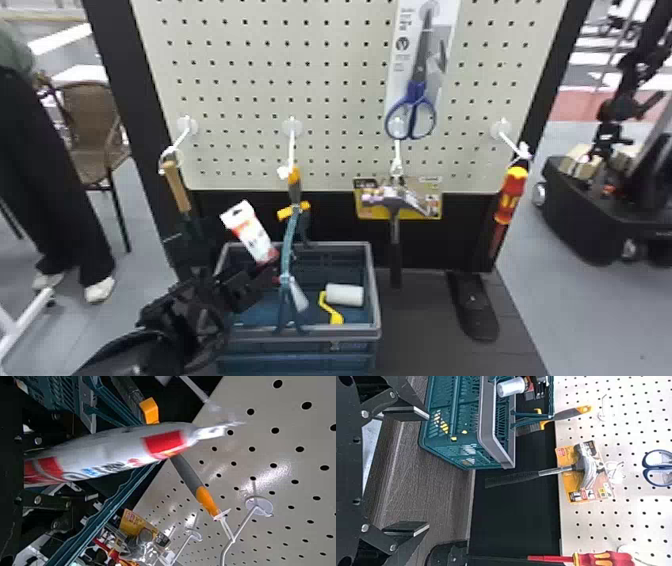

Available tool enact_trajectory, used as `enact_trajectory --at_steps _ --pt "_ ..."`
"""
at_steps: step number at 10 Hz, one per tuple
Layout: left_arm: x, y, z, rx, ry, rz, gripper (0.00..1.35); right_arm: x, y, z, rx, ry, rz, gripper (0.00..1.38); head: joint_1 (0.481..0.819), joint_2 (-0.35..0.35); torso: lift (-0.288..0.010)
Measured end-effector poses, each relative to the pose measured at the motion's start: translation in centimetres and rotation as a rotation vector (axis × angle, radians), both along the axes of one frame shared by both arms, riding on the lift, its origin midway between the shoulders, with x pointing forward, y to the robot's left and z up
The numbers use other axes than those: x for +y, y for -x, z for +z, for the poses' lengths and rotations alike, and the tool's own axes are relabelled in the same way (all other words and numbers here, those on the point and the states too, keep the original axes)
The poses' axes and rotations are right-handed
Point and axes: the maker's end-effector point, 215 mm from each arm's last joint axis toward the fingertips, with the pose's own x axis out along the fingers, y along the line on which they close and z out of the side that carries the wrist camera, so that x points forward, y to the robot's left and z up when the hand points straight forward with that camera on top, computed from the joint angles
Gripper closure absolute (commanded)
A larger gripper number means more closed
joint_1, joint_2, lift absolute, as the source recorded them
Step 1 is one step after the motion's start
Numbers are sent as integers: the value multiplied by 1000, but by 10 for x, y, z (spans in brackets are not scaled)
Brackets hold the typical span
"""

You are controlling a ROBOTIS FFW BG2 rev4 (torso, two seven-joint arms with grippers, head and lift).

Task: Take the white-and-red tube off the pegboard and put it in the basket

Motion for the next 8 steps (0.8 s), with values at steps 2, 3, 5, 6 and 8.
enact_trajectory --at_steps 2,3,5,6,8 --pt "2 -2 -1 -6 -17 10 142 0 -1 0 -1 -2 1 314 549 0 -100" --pt "2 -3 0 -8 -20 11 148 0 -1 -1 1 -3 2 314 549 0 -100" --pt "2 -3 1 -10 -21 10 148 0 0 -2 4 -5 2 314 549 0 -100" --pt "2 -4 1 -11 -21 9 148 0 0 -2 5 -7 3 314 549 0 -100" --pt "2 -4 2 -13 -22 10 148 0 0 -3 6 -7 2 314 549 0 -100"
